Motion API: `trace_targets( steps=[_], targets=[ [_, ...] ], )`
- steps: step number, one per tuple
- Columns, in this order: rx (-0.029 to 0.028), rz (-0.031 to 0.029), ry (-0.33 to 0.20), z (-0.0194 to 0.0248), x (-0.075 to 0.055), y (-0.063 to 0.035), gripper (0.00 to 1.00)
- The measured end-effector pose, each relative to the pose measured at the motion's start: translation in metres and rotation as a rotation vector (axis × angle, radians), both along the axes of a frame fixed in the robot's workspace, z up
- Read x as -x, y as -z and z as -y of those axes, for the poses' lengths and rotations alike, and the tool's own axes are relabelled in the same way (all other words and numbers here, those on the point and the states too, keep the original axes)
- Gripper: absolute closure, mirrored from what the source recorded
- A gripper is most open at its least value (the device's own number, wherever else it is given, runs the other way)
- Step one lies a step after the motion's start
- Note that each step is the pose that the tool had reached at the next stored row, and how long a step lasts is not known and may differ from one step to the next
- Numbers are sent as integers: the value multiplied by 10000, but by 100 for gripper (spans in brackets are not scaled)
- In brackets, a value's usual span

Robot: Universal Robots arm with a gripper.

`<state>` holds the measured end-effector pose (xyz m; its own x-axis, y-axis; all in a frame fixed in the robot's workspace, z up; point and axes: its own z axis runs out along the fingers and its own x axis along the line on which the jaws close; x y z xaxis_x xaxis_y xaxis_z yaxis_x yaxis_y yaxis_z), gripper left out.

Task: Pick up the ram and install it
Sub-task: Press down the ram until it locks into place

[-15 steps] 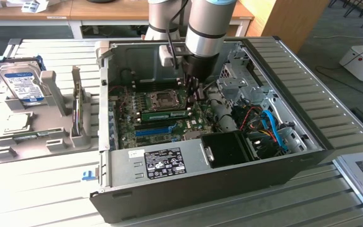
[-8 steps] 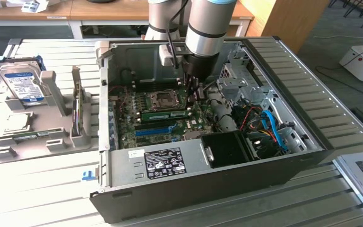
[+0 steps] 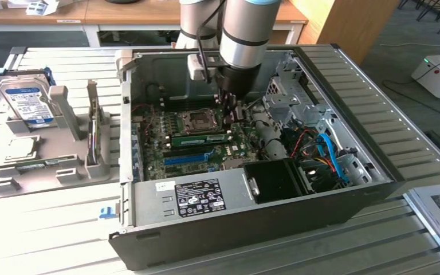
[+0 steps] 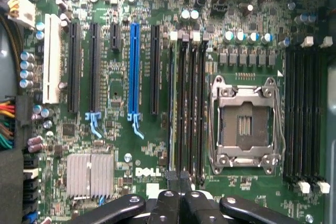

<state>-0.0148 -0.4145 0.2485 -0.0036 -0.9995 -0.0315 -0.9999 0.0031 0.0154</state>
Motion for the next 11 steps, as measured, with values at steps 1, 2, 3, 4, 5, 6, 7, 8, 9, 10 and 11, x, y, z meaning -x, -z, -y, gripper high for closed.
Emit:
trace_targets(
  steps=[1,2,3,4,5,6,7,8,9,10,11],
  targets=[
    [0,0,1,0,22,0,90],
    [0,2,0,0,46,0,90],
    [0,3,-1,0,70,0,90],
    [0,4,-1,0,98,0,90],
    [-1,6,0,0,124,1,90],
    [-1,8,1,0,150,0,90],
    [0,10,1,0,174,0,90],
    [-1,10,-1,0,198,0,90],
    [-1,12,0,0,222,0,90],
    [0,14,0,0,244,0,90],
    [0,15,1,0,267,0,90]
  ],
)
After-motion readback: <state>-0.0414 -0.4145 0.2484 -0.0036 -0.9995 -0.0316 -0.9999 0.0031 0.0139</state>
